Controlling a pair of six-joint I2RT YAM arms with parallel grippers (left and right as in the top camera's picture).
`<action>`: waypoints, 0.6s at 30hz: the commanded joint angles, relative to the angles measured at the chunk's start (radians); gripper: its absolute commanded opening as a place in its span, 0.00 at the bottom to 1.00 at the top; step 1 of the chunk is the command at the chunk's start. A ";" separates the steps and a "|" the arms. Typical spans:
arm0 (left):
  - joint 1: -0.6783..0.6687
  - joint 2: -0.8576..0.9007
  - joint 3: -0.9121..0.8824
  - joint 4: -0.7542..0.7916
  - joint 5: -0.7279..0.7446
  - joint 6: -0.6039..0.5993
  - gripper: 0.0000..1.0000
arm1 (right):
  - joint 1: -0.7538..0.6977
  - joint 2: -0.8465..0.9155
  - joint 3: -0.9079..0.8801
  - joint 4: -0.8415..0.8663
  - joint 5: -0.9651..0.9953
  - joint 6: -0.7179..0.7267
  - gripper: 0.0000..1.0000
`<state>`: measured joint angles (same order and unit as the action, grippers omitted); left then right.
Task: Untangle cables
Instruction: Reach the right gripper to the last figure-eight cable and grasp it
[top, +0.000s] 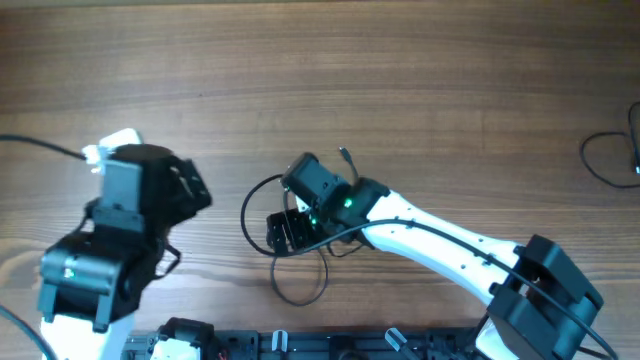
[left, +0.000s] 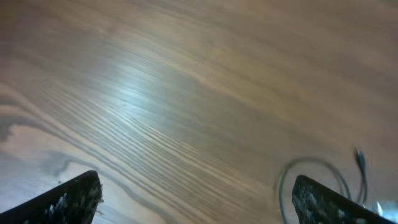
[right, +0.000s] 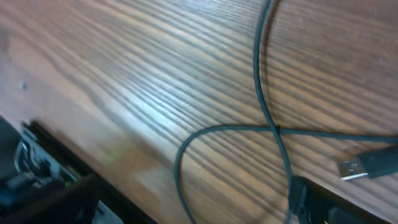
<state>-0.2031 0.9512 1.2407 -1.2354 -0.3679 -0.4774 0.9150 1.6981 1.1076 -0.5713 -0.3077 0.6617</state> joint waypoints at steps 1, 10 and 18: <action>0.206 0.002 0.002 0.052 0.144 0.084 1.00 | 0.025 0.013 -0.066 0.029 0.068 0.193 1.00; 0.424 0.194 0.002 0.072 0.290 0.107 1.00 | 0.038 0.013 -0.309 0.110 0.082 0.389 1.00; 0.424 0.220 0.002 0.048 0.301 0.107 1.00 | 0.072 0.013 -0.330 0.307 -0.031 0.385 0.79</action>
<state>0.2165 1.1790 1.2407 -1.1778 -0.0792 -0.3859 0.9546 1.6718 0.8074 -0.2802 -0.3050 1.0405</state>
